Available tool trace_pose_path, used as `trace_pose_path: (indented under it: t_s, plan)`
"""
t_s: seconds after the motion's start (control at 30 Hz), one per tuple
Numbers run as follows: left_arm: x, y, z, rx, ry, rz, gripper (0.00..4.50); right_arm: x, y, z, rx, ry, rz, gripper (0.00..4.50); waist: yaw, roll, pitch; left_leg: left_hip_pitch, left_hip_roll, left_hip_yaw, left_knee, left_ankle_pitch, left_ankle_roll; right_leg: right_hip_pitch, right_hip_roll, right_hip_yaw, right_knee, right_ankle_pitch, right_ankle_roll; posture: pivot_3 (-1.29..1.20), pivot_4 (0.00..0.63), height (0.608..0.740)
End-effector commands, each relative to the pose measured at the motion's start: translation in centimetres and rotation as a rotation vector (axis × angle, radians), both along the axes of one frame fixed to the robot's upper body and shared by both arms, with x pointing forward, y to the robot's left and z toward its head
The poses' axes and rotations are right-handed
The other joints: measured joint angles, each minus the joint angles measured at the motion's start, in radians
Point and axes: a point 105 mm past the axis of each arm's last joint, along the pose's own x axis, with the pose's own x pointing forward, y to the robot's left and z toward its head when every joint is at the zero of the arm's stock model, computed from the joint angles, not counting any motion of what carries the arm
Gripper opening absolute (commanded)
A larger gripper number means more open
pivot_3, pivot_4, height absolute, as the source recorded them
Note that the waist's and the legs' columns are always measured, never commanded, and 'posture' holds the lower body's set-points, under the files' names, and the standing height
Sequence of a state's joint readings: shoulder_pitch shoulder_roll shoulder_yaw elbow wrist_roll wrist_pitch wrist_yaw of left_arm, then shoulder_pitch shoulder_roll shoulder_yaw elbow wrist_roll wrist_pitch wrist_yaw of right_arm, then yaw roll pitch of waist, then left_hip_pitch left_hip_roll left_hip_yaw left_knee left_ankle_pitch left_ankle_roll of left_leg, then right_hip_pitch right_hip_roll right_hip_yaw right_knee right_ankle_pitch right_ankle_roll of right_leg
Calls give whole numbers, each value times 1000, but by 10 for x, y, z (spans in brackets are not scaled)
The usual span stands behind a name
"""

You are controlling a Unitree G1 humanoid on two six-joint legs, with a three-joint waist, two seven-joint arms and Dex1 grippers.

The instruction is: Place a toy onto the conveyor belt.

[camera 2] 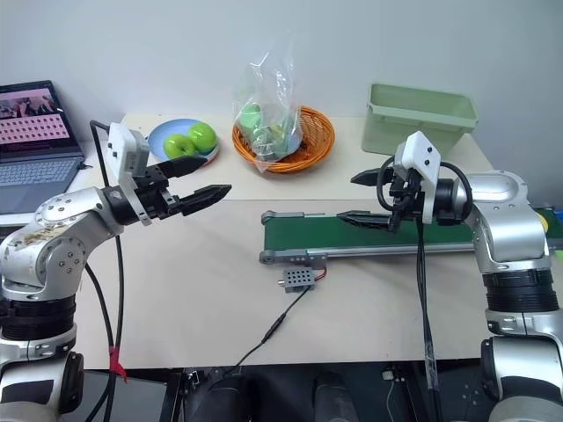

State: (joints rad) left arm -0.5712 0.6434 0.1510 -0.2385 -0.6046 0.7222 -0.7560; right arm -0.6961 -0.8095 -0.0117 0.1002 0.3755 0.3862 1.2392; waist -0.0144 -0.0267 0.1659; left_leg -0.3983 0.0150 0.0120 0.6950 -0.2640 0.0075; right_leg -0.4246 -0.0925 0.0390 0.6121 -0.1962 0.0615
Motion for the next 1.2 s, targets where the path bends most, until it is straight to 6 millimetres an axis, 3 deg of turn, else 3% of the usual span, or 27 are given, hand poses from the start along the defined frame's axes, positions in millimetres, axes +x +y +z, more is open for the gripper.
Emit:
trace_pose_path:
  t_s: [0.03,0.33,1.2]
  plan:
    - [-3,0,15,-5,-50,-21,4408,-1,2,16,4,-70,12,4500,0,0,0,0,0,0,0,0,0,0,0,0,0,0,0,0,150,740]
    - [-3,-2,21,-4,-58,-48,4408,4,2,22,6,-85,16,4500,1,0,0,0,0,0,0,0,0,0,0,0,0,0,0,0,150,740]
    - [-6,9,8,-24,-21,52,4408,7,6,20,13,-87,27,4500,1,0,0,0,0,0,0,0,0,0,0,0,0,0,0,0,150,740]
